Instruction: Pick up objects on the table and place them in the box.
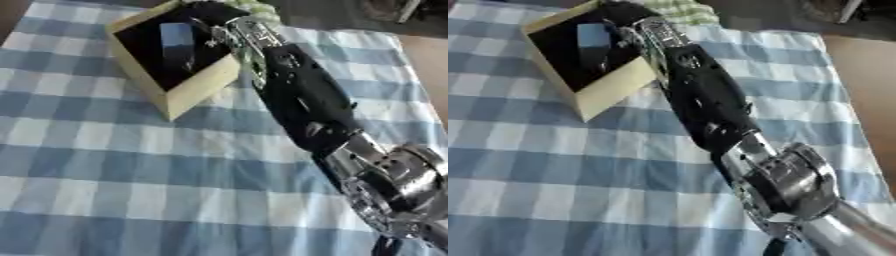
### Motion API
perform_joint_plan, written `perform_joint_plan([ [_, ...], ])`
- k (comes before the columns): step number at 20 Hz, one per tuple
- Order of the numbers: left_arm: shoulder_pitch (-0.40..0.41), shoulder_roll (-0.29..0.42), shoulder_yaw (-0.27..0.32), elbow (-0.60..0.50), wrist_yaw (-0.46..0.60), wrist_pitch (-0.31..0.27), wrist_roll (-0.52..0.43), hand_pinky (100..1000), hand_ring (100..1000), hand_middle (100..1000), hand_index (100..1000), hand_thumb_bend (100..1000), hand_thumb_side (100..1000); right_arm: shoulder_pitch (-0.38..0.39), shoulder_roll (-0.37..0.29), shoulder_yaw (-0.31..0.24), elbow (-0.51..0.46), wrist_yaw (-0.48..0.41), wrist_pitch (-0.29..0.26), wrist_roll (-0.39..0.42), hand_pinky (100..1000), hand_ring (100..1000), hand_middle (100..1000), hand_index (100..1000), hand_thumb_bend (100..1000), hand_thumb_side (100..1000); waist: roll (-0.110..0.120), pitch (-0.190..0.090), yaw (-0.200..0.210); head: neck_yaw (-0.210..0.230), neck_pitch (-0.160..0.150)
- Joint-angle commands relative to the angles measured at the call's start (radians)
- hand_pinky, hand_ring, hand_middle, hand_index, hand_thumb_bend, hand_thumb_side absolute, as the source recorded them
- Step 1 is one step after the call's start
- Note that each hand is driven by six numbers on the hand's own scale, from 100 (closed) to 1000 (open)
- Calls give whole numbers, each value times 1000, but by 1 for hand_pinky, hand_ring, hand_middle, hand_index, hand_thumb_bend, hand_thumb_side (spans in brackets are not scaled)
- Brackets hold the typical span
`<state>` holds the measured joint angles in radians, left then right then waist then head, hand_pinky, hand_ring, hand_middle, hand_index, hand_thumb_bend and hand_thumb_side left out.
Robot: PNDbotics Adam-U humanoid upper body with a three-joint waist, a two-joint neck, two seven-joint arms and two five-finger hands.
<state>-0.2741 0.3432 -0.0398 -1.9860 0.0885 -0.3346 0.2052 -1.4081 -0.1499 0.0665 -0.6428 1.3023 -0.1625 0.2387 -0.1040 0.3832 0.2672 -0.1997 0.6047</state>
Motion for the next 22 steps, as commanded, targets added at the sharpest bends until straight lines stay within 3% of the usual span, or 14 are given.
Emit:
perform_joint_plan([
  [1, -13, 6, -1, -14, 12, 3, -3, 583, 621, 730, 763, 269, 804, -32, -8, -14, -29, 36, 3, -6, 896, 935, 876, 992, 479, 405, 7, -25, 2, 1, -6],
  [7, -12, 7, 1, -14, 21, 7, -3, 583, 620, 729, 760, 267, 803, -39, -8, -21, -43, 58, -8, 2, 896, 924, 872, 998, 491, 431, 6, -29, 4, 1, -1],
  [13, -6, 7, 5, -14, 21, 13, -2, 583, 621, 730, 760, 267, 804, -60, -13, -27, -86, -12, -27, 16, 879, 909, 859, 990, 393, 470, 11, -38, -11, 13, 10],
  [17, -2, 10, 9, -14, 21, 15, -1, 585, 622, 731, 760, 270, 799, -76, -44, -2, -134, -78, -52, 39, 861, 888, 824, 968, 295, 525, 19, -49, -30, 40, 26],
  [21, -1, 13, 13, -14, 20, 15, 2, 585, 622, 731, 761, 273, 794, -70, -91, 36, -211, -138, -71, 49, 836, 851, 765, 883, 100, 574, 29, -60, -49, 71, 43],
  [22, -1, 14, 14, -14, 19, 15, 3, 585, 622, 731, 760, 274, 793, -63, -104, 49, -236, -154, -71, 47, 835, 845, 757, 871, 100, 587, 31, -62, -53, 77, 45],
])
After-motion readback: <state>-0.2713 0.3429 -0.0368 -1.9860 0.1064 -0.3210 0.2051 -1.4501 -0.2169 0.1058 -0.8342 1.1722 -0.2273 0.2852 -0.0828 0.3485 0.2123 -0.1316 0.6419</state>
